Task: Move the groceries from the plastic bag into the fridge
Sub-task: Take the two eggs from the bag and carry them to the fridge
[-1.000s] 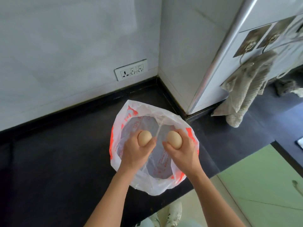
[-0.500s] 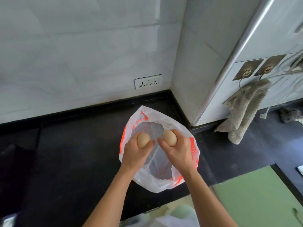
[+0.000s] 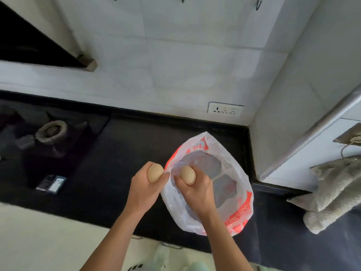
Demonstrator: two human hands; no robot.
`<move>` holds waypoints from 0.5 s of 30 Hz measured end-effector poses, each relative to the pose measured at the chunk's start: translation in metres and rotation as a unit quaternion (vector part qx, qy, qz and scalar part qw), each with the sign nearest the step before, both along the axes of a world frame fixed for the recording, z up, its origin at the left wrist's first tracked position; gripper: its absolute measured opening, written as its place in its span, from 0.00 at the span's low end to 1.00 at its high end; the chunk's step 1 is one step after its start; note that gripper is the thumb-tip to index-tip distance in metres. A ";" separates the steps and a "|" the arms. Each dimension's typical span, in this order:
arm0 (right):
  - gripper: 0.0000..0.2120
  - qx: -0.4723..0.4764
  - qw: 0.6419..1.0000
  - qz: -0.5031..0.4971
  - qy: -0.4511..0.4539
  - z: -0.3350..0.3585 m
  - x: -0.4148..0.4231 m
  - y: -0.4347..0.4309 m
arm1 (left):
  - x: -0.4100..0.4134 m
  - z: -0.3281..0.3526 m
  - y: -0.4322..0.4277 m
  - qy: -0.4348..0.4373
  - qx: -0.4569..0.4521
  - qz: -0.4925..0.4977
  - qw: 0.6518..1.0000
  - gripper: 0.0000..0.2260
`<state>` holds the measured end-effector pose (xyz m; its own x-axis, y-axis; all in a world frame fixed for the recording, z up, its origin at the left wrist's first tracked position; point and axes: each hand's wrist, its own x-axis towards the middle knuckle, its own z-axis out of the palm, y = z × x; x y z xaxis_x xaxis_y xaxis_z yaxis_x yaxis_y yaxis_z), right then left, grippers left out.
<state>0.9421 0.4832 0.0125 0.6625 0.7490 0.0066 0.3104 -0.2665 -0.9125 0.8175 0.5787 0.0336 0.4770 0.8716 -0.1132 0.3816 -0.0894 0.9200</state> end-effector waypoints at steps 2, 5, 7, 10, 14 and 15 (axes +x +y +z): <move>0.09 -0.011 0.999 0.048 0.004 -0.003 -0.012 0.001 | -0.019 -0.002 -0.010 0.014 0.000 0.060 0.998 0.08; 0.10 -0.028 0.992 0.125 0.015 -0.010 -0.036 0.006 | -0.051 -0.002 -0.025 0.043 -0.001 0.149 0.988 0.07; 0.09 -0.042 0.983 0.177 0.024 -0.014 -0.055 0.011 | -0.076 -0.001 -0.035 0.056 -0.005 0.200 0.978 0.08; 0.09 -0.037 0.971 0.234 0.028 -0.003 -0.086 0.020 | -0.115 0.002 -0.050 0.081 0.000 0.266 0.961 0.08; 0.07 -0.051 0.935 0.344 0.063 0.010 -0.137 0.032 | -0.169 0.007 -0.069 0.090 0.014 0.354 0.931 0.08; 0.07 -0.057 0.927 0.366 0.060 0.009 -0.150 0.035 | -0.182 0.009 -0.075 0.081 0.013 0.376 0.923 0.07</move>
<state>0.7920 0.5178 0.0213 -0.0333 0.9894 -0.1411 0.3448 -0.1212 -0.9308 0.6360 0.5040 0.0421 -0.2849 0.9529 -0.1042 0.4765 0.2351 0.8471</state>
